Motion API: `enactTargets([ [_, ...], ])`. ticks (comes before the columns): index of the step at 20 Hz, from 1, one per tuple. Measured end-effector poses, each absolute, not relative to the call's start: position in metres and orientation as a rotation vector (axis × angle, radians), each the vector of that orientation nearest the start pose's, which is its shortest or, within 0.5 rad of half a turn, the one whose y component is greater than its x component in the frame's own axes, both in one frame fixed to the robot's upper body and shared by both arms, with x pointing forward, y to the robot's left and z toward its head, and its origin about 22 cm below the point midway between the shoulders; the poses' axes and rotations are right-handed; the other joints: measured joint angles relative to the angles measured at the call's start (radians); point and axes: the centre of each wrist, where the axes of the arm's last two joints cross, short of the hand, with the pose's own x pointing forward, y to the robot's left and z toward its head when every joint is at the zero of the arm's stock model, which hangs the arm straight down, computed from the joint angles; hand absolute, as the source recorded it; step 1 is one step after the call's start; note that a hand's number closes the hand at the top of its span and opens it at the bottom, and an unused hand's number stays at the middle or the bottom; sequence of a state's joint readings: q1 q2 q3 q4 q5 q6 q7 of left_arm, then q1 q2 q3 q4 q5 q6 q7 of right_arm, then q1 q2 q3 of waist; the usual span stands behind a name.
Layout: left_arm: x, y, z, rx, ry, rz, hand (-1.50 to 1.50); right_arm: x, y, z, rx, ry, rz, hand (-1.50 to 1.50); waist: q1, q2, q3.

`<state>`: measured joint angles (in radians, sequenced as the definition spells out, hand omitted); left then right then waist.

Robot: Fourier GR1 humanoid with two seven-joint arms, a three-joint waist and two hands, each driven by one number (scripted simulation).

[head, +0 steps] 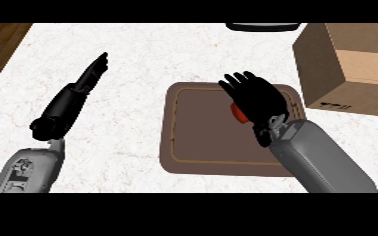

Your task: Pick the bell pepper from the tray and place it in the cardboard box

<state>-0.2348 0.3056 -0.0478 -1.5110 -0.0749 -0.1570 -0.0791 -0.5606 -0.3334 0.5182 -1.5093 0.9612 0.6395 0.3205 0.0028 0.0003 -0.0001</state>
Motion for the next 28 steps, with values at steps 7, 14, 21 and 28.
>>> enactTargets([
  [7, 0.292, 0.272, 0.065, 0.094, -1.747, -0.534, 0.00, 0.322, -0.130, 0.092, -0.798, -1.060, 1.802, -1.50, 0.001, 0.000, 0.000],
  [14, 0.287, 0.270, 0.065, 0.094, -1.747, -0.528, 0.00, 0.330, -0.142, 0.080, -0.850, -1.019, 1.797, -1.50, 0.001, 0.000, 0.000],
  [21, 0.284, 0.269, 0.065, 0.094, -1.751, -0.528, 0.00, 0.343, -0.157, 0.062, -0.811, -1.014, 1.807, 1.50, 0.002, 0.000, 0.000],
  [28, 0.292, 0.269, 0.060, 0.097, -1.752, -0.530, 0.00, 0.344, -0.147, 0.051, -0.805, -1.171, 1.881, 1.50, 0.001, -0.001, -0.001],
])
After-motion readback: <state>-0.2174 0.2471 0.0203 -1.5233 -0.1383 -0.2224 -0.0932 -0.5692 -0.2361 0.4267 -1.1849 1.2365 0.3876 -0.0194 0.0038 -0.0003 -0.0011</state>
